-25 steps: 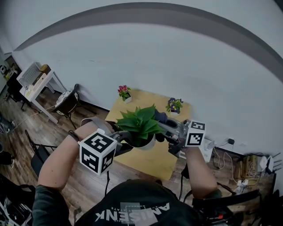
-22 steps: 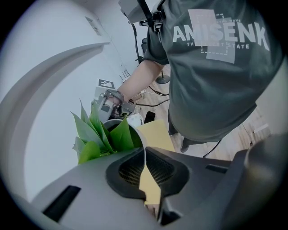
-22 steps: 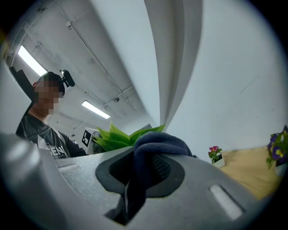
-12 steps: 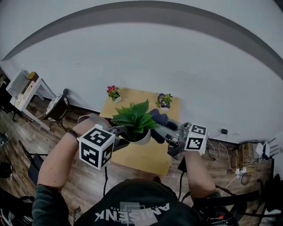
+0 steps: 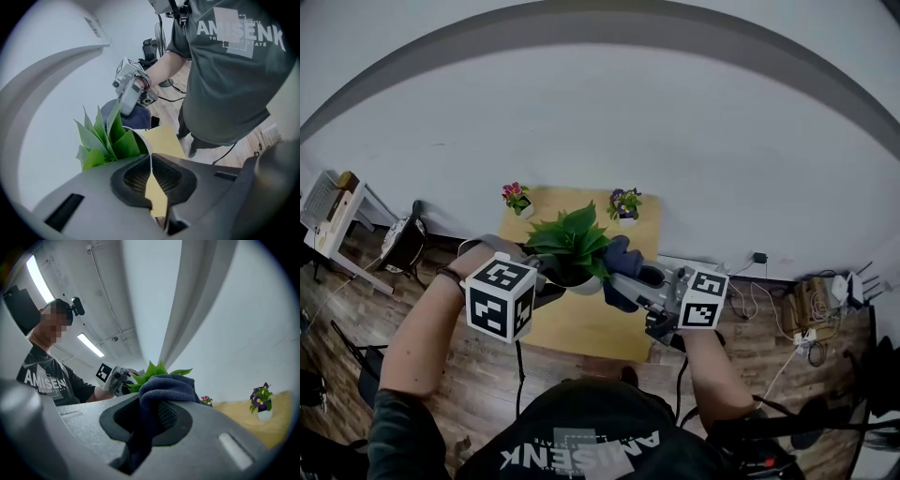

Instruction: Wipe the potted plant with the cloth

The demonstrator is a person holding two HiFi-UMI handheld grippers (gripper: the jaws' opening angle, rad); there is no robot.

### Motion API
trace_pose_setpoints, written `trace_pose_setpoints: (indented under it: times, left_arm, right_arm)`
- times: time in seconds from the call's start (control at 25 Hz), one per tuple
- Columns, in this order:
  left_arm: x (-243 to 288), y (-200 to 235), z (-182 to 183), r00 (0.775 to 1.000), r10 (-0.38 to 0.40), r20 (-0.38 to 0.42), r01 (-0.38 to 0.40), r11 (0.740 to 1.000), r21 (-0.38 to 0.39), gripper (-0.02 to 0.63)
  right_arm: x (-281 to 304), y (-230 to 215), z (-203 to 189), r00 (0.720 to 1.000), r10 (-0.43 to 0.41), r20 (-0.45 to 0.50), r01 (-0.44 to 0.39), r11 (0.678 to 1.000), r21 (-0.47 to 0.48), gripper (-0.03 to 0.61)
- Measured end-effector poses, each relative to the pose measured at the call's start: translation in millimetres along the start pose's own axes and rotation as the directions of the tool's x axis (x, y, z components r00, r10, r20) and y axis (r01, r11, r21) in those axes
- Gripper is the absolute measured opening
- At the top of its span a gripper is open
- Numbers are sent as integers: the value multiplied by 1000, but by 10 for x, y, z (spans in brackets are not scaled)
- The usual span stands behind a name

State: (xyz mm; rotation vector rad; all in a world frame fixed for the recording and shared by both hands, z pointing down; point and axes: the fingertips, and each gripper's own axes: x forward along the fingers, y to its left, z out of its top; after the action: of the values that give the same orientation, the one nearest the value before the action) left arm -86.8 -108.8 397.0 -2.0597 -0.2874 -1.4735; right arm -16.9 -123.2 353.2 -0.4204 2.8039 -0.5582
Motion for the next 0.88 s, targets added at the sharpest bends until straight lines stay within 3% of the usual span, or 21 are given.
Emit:
trace_pose_setpoints:
  times: [0.52,0.88]
  left_arm:
    - [98,133,-28,1000,3,-21,-4,999,-48,12]
    - [171,217,43,999,-5,-51,2,998,-65,12]
  right_arm:
    - [140,243,-264,998,-66,-19,65,997,-40,51]
    - [268,322,-416,996,-71,-58,68,997,-46,51]
